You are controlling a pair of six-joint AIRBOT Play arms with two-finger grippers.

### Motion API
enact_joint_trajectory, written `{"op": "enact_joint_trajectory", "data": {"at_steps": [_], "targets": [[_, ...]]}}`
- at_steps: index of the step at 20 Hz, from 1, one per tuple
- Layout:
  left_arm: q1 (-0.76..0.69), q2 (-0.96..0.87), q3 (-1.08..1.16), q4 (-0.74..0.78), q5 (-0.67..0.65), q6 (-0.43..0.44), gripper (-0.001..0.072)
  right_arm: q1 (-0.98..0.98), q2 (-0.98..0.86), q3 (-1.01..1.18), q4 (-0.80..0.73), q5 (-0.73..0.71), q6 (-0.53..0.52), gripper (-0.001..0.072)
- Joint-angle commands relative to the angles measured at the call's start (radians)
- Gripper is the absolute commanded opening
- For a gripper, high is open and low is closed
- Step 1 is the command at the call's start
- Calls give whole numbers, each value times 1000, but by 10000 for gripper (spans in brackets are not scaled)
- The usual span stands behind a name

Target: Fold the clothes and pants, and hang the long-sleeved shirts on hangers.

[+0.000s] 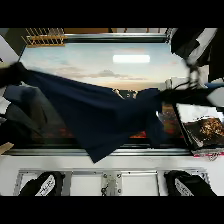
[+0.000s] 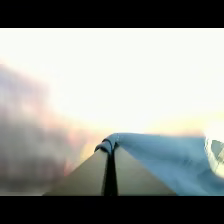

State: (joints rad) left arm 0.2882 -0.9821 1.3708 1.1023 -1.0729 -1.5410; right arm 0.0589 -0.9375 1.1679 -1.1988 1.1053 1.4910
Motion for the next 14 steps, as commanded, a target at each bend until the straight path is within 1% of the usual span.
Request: {"op": "enact_joint_trajectory", "data": {"at_steps": [1,4,6,8,11,14], "targets": [[43,167,174,-29,48,0,7,-80,90,377,-77,48,-3,14],[43,298,273,-28,103,0,7,-87,140,578,-77,-66,-3,14],[43,371,314,-23,135,-1,6,-87,180,634,-77,-156,-3,14],[43,434,334,-21,168,-1,7,-87,228,641,-77,-235,-2,14],[43,496,351,-21,217,-1,6,-87,275,642,-77,-262,3,14],[43,504,372,-21,249,-2,6,-87,288,643,-77,-265,6,14]]}}
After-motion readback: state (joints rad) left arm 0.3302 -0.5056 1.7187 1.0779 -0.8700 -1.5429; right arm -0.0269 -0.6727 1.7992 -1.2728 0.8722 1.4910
